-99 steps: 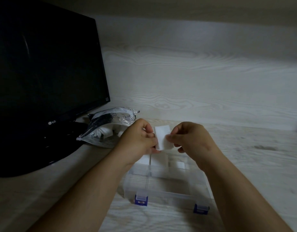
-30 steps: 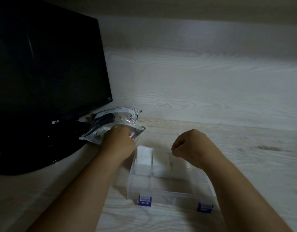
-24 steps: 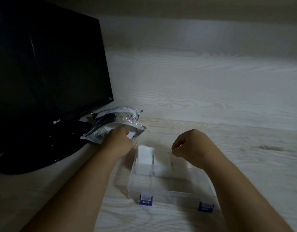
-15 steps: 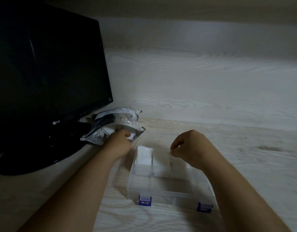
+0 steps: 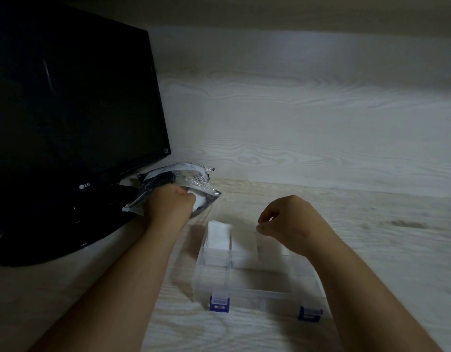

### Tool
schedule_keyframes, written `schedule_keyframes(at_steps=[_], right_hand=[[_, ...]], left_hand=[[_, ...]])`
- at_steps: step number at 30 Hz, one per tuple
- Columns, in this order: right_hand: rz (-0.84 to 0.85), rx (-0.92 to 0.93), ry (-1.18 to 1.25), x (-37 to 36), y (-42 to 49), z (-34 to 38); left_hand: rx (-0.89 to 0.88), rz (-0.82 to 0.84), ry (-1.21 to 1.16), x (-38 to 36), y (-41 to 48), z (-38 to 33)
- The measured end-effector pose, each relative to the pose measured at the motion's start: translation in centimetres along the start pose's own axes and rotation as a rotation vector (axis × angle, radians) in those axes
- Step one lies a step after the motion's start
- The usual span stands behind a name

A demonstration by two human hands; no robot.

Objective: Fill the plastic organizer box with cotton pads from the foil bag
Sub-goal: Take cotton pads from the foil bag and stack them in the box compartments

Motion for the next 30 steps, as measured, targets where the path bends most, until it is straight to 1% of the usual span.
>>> schedule_keyframes(at_steps=[5, 7, 9, 12, 15, 17, 19, 25, 30], right_hand=[[0.001, 0.001, 0.012, 0.0, 0.0, 0.1], [-0.001, 0.009, 0.014, 0.0, 0.0, 0.1], [-0.009, 0.018, 0.021, 0.1, -0.1, 0.1], [-0.040, 0.047, 0.077, 0.4, -0.3, 0.3], [-0.113, 0.098, 0.217, 1.3, -0.6, 0.5], [-0.161, 0.148, 0.342, 1.8, -0.9, 0.7], [-0.174, 0.186, 0.426, 2.0, -0.9, 0.8], [-0.075, 0.233, 0.502, 1.3, -0.9, 1.4], [-0.087, 0.189, 0.556, 1.7, -0.9, 0.6]], left_hand=[[-0.030, -0.066, -0.034, 1.2, -1.2, -1.0], [-0.064, -0.091, -0.079, 1.6, -1.7, -1.6], [-0.108, -0.078, -0.154, 1.5, -2.0, -2.1], [-0.163, 0.014, -0.357, 0.8, -2.3, -2.8], [-0.205, 0.156, -0.533, -0.2, -2.9, -3.8], [-0.230, 0.245, -0.549, -1.0, -3.4, -4.5], [-0.259, 0.305, -0.529, -1.7, -3.7, -5.0], [-0.345, 0.469, -0.456, -4.1, -5.1, -6.6], [-0.325, 0.505, -0.472, -5.1, -5.6, -6.7]])
Point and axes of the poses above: each hand's wrist, its own y-axis towards the middle knuckle, its own x-axis out of the back of the hand, z = x × y, the point moved 8 cm from there along y, towards the middle knuckle, and after that the axes turned 13 degrees about z, right-handed, at the moved point
